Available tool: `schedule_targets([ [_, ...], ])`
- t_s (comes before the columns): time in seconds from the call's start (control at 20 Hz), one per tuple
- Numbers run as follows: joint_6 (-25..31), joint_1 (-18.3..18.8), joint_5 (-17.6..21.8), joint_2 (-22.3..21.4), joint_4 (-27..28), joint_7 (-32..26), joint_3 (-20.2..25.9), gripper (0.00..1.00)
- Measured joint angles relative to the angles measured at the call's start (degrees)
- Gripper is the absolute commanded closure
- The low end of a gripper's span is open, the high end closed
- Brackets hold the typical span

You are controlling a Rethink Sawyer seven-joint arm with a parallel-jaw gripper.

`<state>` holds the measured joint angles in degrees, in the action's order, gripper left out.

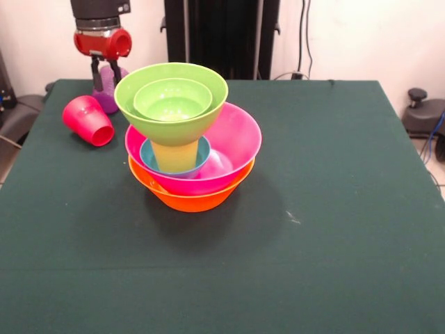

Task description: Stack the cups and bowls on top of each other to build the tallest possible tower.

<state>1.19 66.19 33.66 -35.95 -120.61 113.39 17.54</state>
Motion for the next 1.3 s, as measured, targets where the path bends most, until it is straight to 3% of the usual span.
schedule_targets([
  [0.55, 0.0, 2.25, 0.0, 3.57, 1.66, 0.0, 0.0, 0.0],
  [0.95, 0.0, 5.54, 0.0, 2.92, 1.66, 0.0, 0.17, 0.0],
  [1.3, 0.0, 6.15, 0.0, 1.39, 1.69, 0.0, 0.16, 0.0],
])
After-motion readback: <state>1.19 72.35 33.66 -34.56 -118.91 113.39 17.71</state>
